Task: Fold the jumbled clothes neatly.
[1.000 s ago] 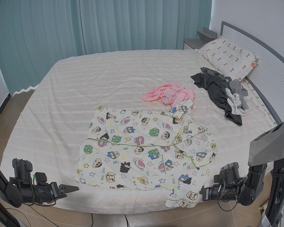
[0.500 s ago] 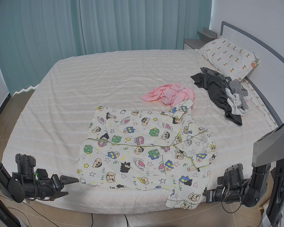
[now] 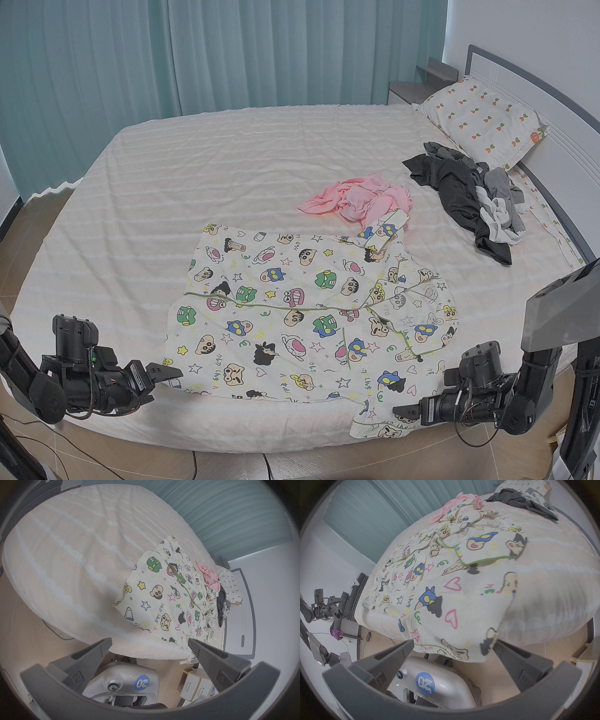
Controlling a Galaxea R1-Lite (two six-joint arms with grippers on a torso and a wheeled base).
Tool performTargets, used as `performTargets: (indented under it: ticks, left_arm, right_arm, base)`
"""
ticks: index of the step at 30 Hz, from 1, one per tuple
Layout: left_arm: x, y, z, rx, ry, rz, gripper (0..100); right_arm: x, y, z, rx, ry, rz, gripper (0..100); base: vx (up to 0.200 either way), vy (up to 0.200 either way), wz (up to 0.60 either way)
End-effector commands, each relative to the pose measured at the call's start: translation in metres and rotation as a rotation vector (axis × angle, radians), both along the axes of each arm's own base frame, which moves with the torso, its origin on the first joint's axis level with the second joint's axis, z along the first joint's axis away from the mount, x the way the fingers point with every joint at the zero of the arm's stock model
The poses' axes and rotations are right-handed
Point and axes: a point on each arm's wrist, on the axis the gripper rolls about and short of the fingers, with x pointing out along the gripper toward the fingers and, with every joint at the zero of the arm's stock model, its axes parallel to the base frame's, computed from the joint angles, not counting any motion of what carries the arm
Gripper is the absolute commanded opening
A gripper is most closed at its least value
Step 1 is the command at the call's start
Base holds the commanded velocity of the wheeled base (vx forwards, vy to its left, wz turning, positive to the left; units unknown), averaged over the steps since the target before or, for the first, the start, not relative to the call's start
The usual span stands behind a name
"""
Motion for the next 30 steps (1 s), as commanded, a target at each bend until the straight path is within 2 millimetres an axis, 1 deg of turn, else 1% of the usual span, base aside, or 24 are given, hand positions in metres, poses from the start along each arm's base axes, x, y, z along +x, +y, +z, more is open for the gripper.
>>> performTargets:
  ticks: [1, 7, 8, 13, 14, 16, 20, 21, 23, 24, 25, 27, 28, 29, 30]
  left_arm:
    - [0.003, 0.000, -0.005, 0.005, 0.021, 0.000, 100]
    - [0.002, 0.000, -0.005, 0.006, 0.022, 0.005, 100]
    - [0.002, 0.000, -0.005, 0.006, 0.022, 0.005, 100]
    - [0.000, 0.000, -0.008, 0.041, 0.029, 0.007, 100]
    - [-0.001, 0.001, -0.012, 0.116, 0.024, -0.014, 100]
    - [-0.001, 0.003, -0.014, 0.199, 0.009, -0.033, 100]
    - [0.000, 0.001, -0.014, 0.215, 0.006, -0.039, 100]
    - [0.003, -0.006, -0.020, 0.230, 0.029, -0.067, 100]
    - [0.006, -0.007, -0.024, 0.253, 0.040, -0.063, 100]
    - [0.015, -0.010, -0.030, 0.306, 0.042, -0.032, 100]
    - [0.021, -0.011, -0.034, 0.329, 0.041, -0.014, 100]
    - [0.026, -0.012, -0.038, 0.339, 0.030, 0.002, 100]
    - [0.032, -0.013, -0.041, 0.336, 0.010, 0.010, 100]
    - [0.032, -0.013, -0.041, 0.336, 0.010, 0.010, 100]
    - [0.041, -0.017, -0.048, 0.338, 0.002, 0.015, 100]
  right_arm:
    - [0.009, 0.015, -0.007, -0.020, 0.008, 0.025, 100]
    - [0.005, 0.024, -0.009, -0.062, 0.008, 0.032, 100]
    - [0.005, 0.024, -0.009, -0.063, 0.008, 0.031, 0]
    - [0.005, 0.021, -0.008, -0.078, -0.001, 0.006, 0]
    - [0.003, 0.020, -0.008, -0.079, 0.004, -0.001, 0]
    - [0.002, 0.019, -0.008, -0.071, 0.012, -0.020, 0]
    - [0.002, 0.020, -0.007, -0.056, 0.016, -0.036, 0]
    - [0.000, 0.020, -0.006, -0.051, 0.015, -0.037, 0]
    - [-0.001, 0.020, -0.006, -0.049, 0.016, -0.036, 0]
    - [-0.004, 0.019, -0.006, -0.048, 0.016, -0.034, 0]
    - [-0.005, 0.019, -0.006, -0.048, 0.017, -0.034, 0]
    - [-0.006, 0.018, -0.005, -0.041, 0.011, -0.037, 0]
    - [-0.008, 0.018, -0.004, -0.035, 0.000, -0.037, 0]
    - [-0.008, 0.018, -0.004, -0.035, 0.000, -0.037, 0]
    - [-0.009, 0.016, -0.004, -0.029, -0.010, -0.039, 0]
  base:
    - [0.000, 0.000, 0.00]
    - [0.000, 0.000, 0.00]
    - [0.000, 0.000, 0.00]
    - [0.000, 0.000, 0.00]
    - [0.000, 0.000, 0.00]
    - [0.000, 0.000, 0.00]
    - [0.000, 0.000, 0.00]
    - [0.000, 0.000, 0.00]
    - [0.000, 0.000, 0.00]
    - [0.000, 0.000, 0.00]
    - [0.000, 0.000, 0.00]
    - [0.000, 0.000, 0.00]
    - [0.000, 0.000, 0.00]
    - [0.000, 0.000, 0.00]
    - [0.000, 0.000, 0.00]
